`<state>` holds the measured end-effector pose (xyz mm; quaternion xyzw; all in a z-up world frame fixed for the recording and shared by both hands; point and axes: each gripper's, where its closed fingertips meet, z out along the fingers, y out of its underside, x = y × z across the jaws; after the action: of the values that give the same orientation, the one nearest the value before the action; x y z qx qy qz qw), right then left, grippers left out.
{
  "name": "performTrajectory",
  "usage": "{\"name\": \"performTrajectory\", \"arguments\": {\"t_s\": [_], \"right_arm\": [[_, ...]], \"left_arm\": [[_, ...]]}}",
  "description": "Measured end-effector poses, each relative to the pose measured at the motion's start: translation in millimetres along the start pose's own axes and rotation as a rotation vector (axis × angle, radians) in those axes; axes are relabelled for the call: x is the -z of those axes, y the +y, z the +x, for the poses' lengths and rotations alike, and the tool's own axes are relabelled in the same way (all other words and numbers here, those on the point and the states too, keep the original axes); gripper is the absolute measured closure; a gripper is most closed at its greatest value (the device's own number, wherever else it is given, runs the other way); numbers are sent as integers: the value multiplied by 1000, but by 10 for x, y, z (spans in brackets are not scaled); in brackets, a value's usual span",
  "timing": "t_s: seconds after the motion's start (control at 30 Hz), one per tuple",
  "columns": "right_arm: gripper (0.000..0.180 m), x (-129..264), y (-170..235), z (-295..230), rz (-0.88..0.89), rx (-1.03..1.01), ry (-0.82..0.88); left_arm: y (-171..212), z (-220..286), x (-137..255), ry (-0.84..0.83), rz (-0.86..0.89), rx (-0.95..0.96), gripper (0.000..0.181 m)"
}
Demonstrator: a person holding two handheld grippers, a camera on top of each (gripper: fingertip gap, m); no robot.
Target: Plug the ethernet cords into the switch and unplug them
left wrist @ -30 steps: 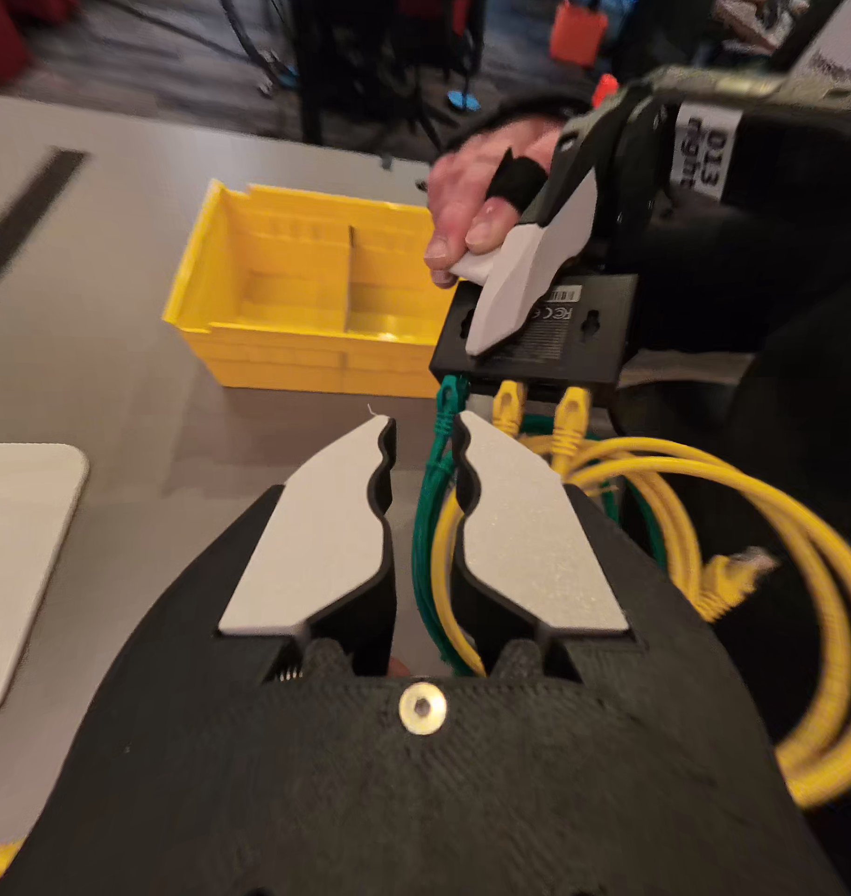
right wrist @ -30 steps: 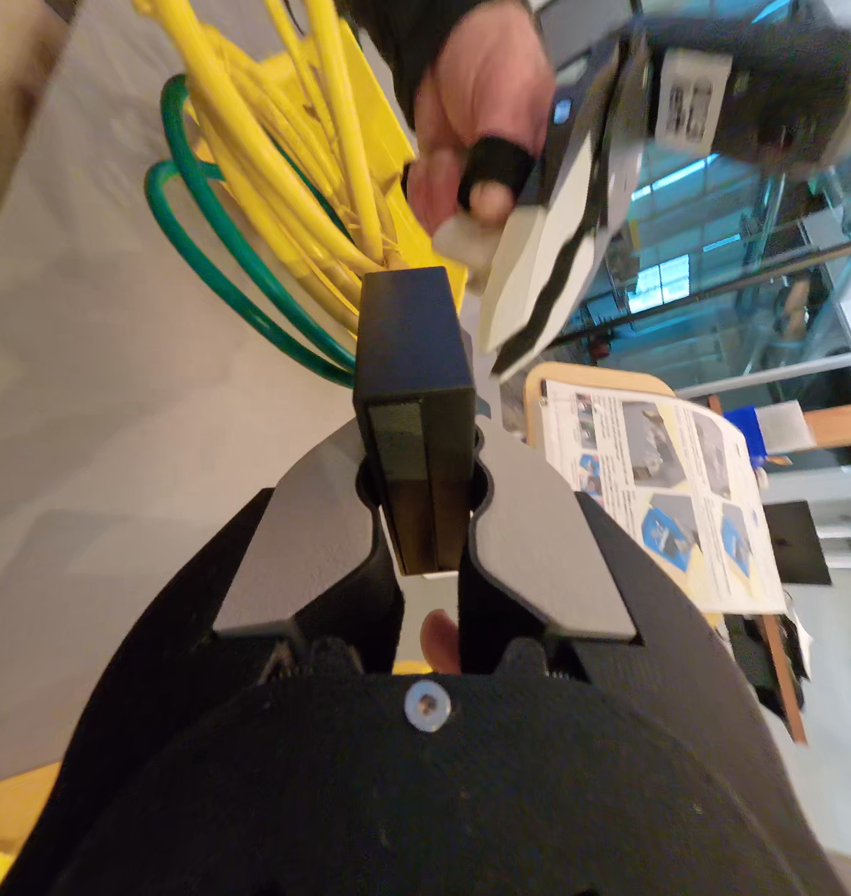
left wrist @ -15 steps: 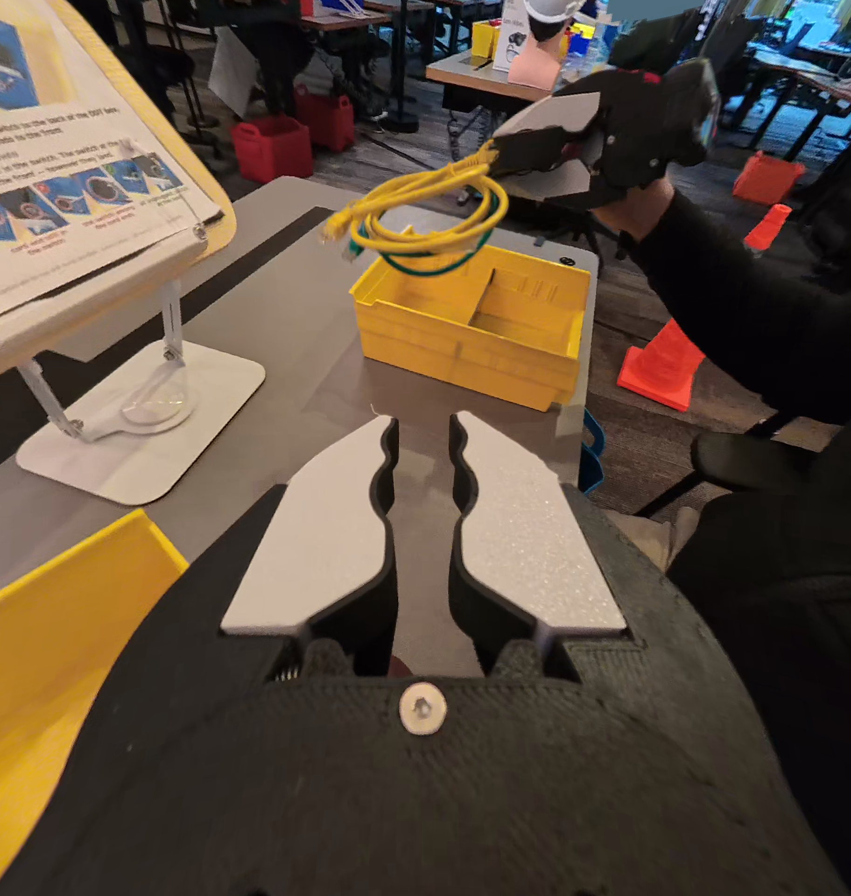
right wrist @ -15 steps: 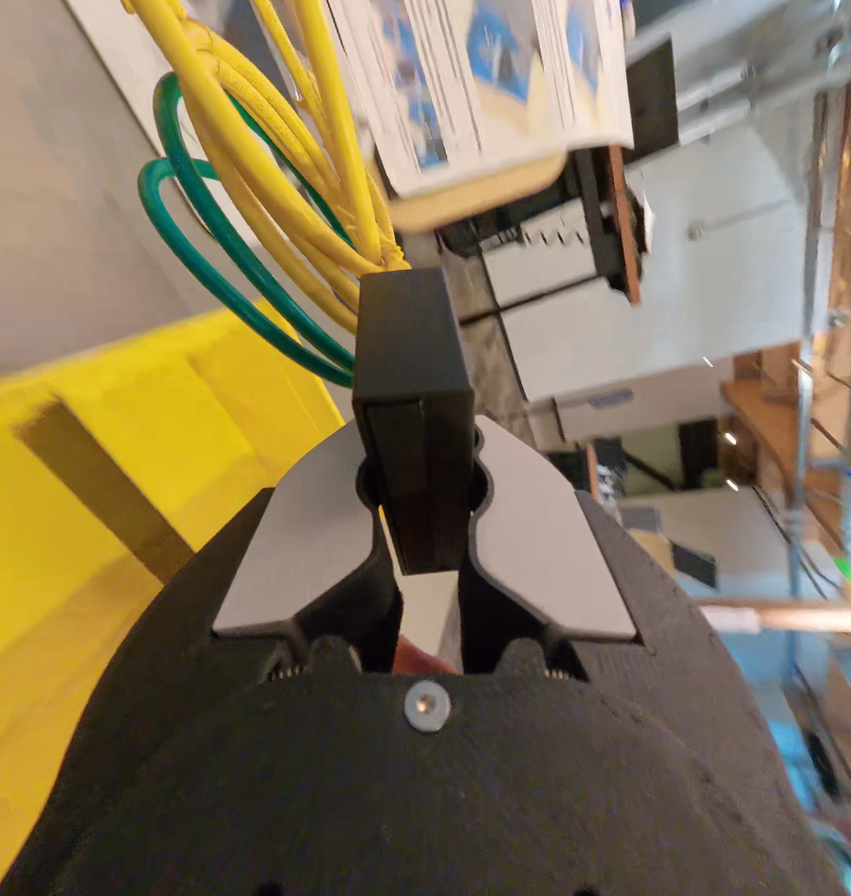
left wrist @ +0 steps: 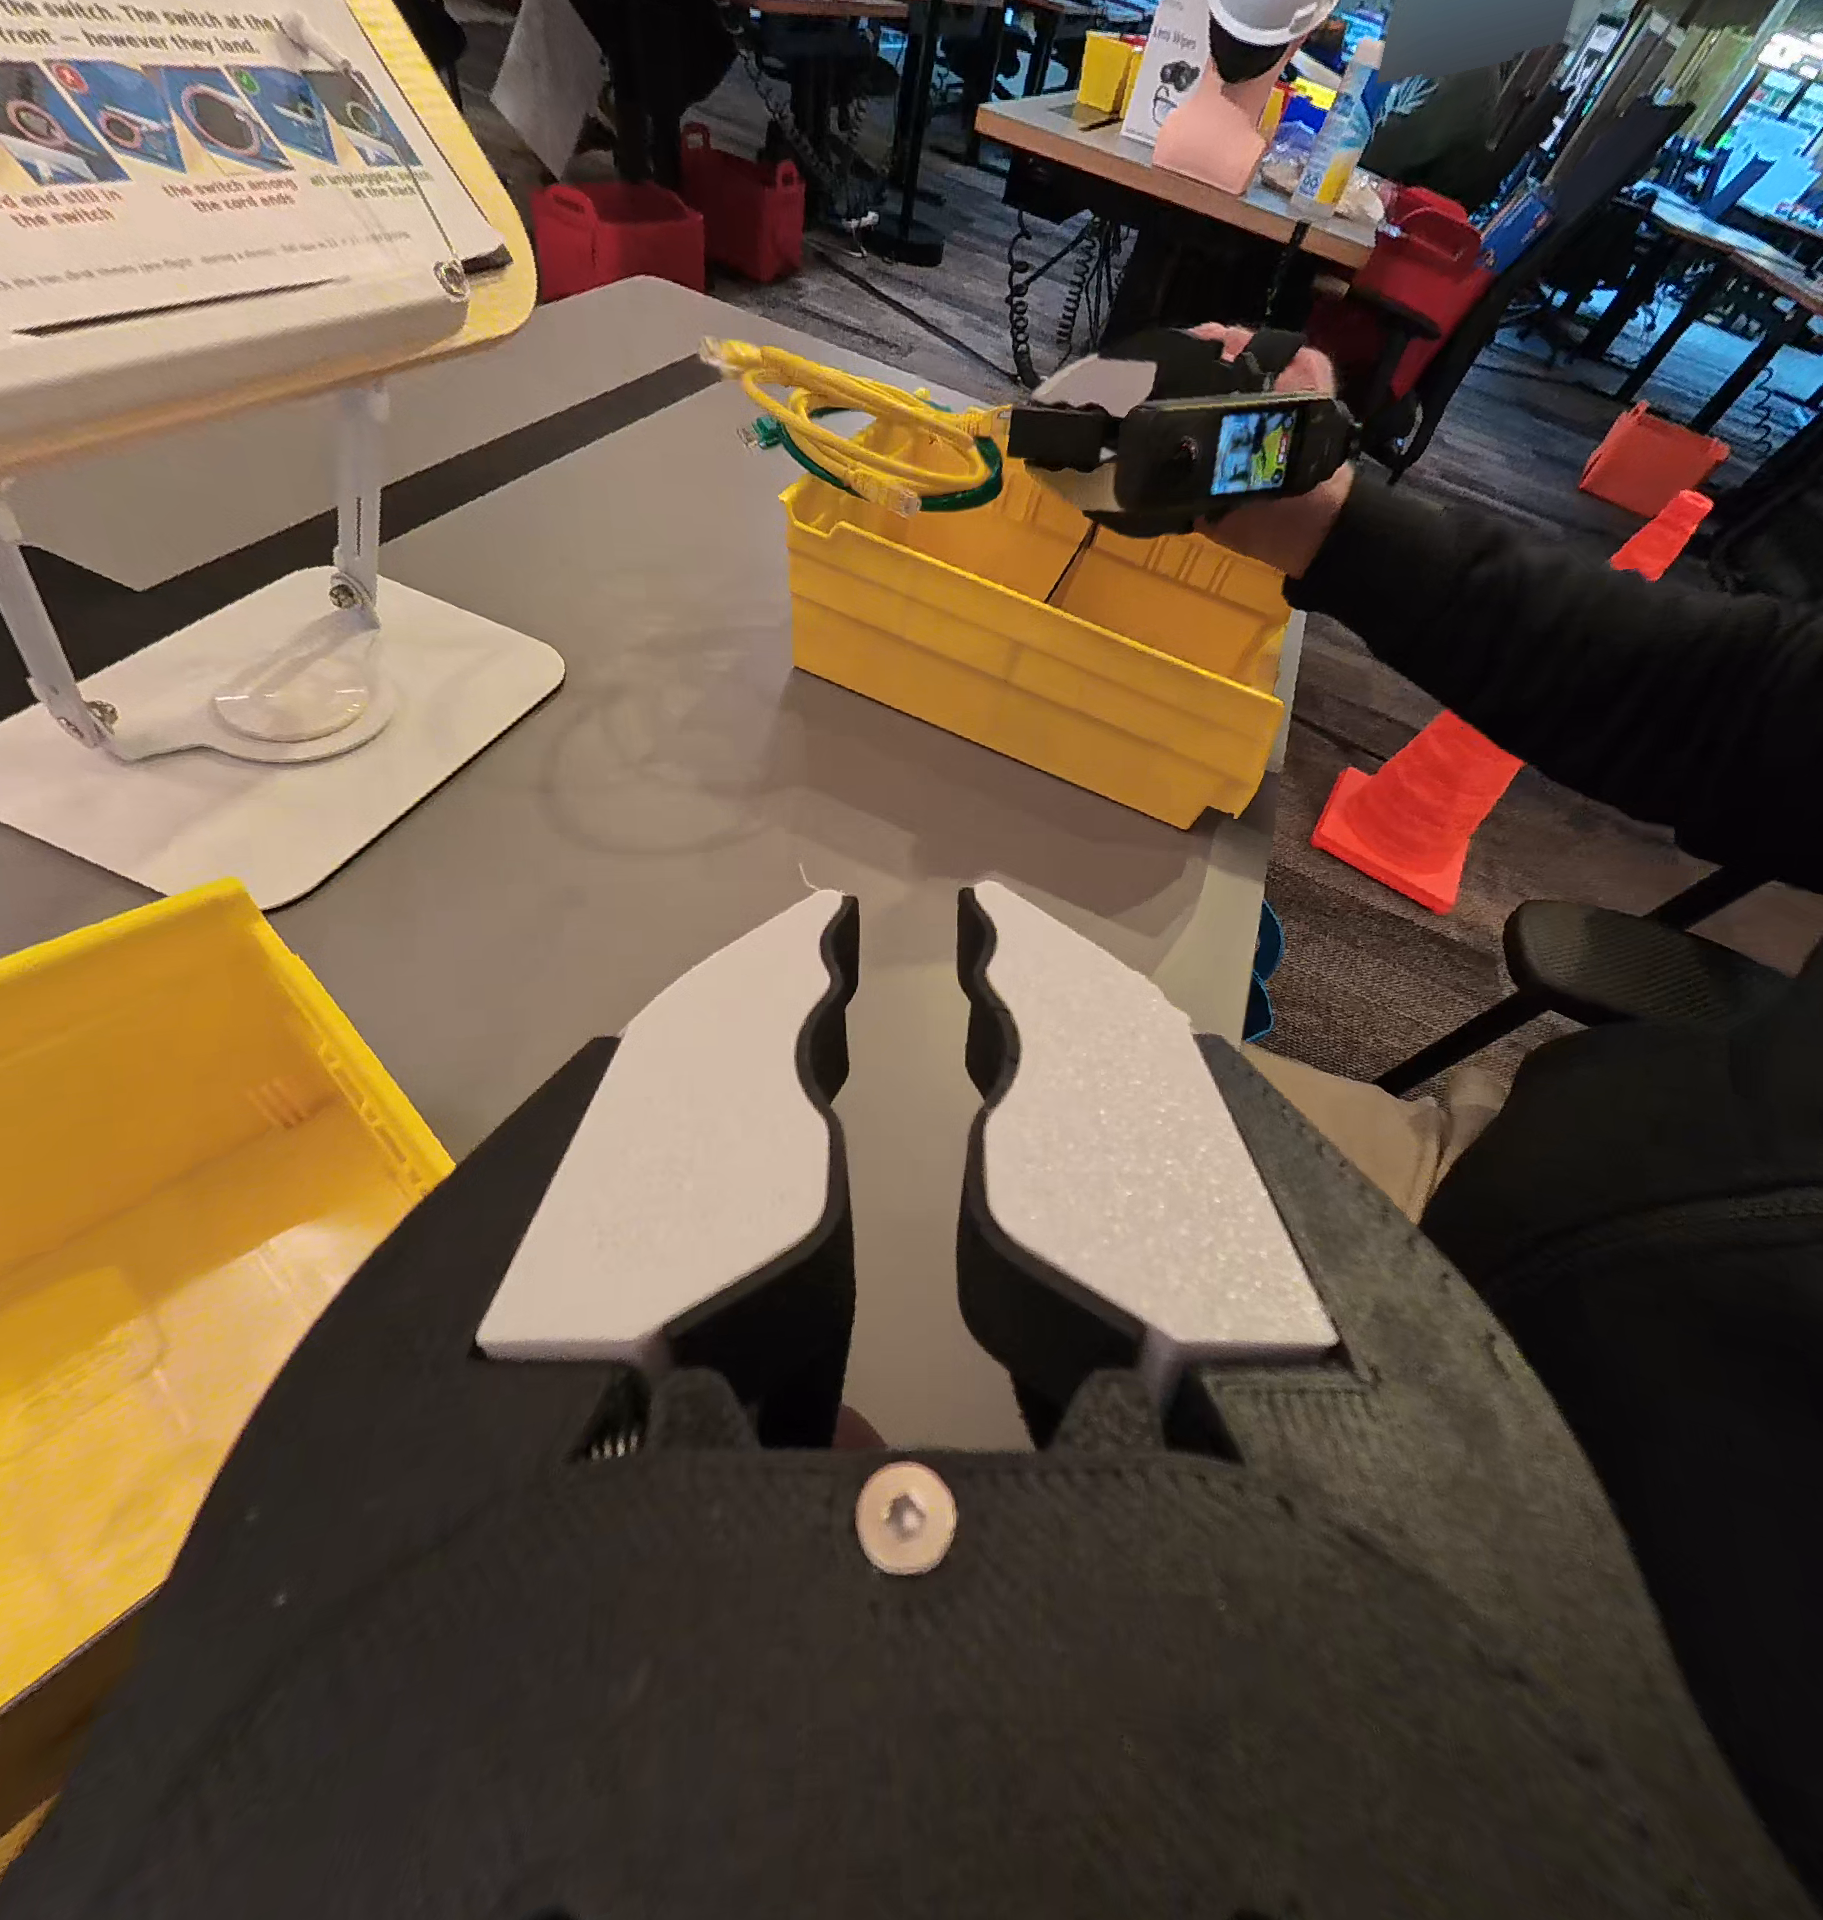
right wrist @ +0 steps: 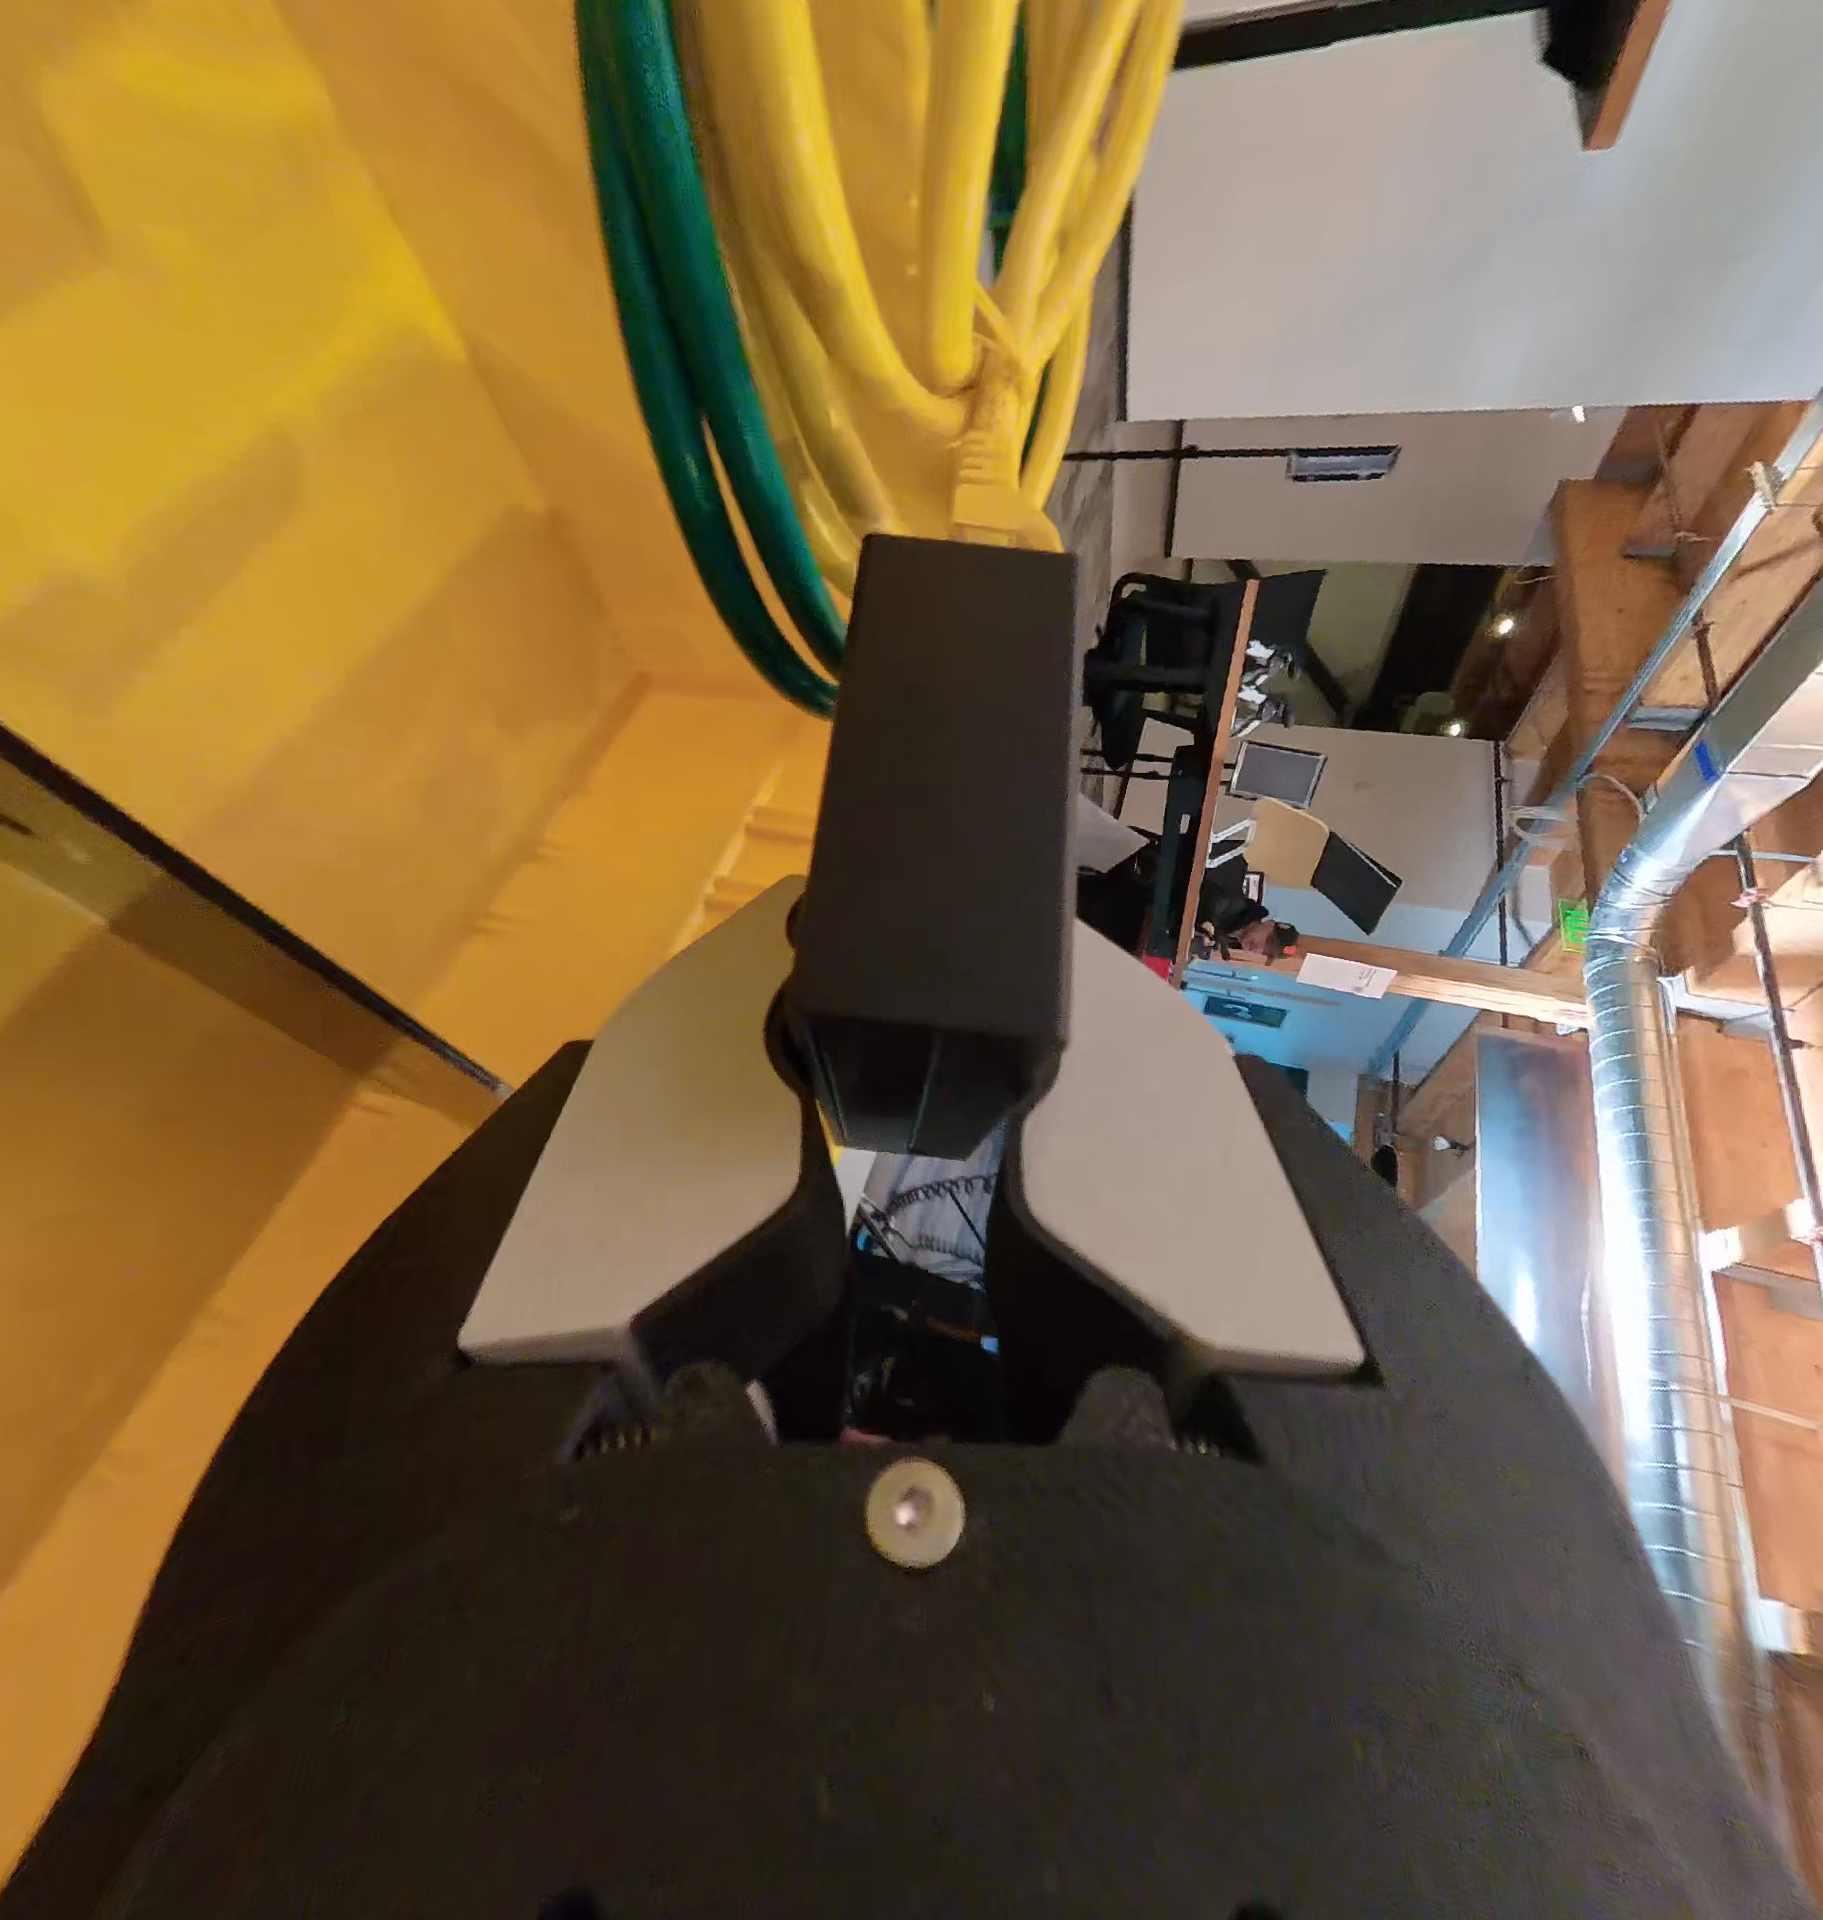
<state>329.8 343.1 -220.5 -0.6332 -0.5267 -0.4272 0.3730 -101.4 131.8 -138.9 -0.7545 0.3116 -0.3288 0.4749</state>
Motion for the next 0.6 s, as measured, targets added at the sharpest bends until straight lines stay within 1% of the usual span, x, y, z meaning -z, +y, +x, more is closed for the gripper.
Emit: {"name": "performTrajectory", "arguments": {"t_s": [0.1,0.17,0.2,0.27,0.33,0.43,0.5,0.53,0.57,0.6], "right_arm": [[145,-2,-26,-77,-72,47,-54],[137,-19,-3,-222,-129,56,-149],[137,-33,2,-231,-147,49,-153],[133,-13,-27,-238,-134,41,-191],[128,54,-70,-275,-122,-5,-285],[124,158,-126,-295,-103,5,-378],[116,291,-196,-309,-58,-49,-486],[102,352,-213,-315,-56,-75,-538],[95,395,-191,-345,-77,-66,-582],[93,426,-153,-387,-104,-39,-621]], "left_arm": [[60,18,-53,16,-22,0,164],[110,32,-85,20,-45,-12,164],[138,36,-98,19,-56,-18,164],[184,38,-115,15,-72,-25,164],[209,49,-124,23,-80,-25,164],[218,53,-125,31,-87,-22,164],[240,40,-115,23,-98,-27,164],[246,33,-110,21,-98,-27,164],[251,33,-110,26,-98,-21,165],[257,31,-113,31,-99,-15,165]]}}
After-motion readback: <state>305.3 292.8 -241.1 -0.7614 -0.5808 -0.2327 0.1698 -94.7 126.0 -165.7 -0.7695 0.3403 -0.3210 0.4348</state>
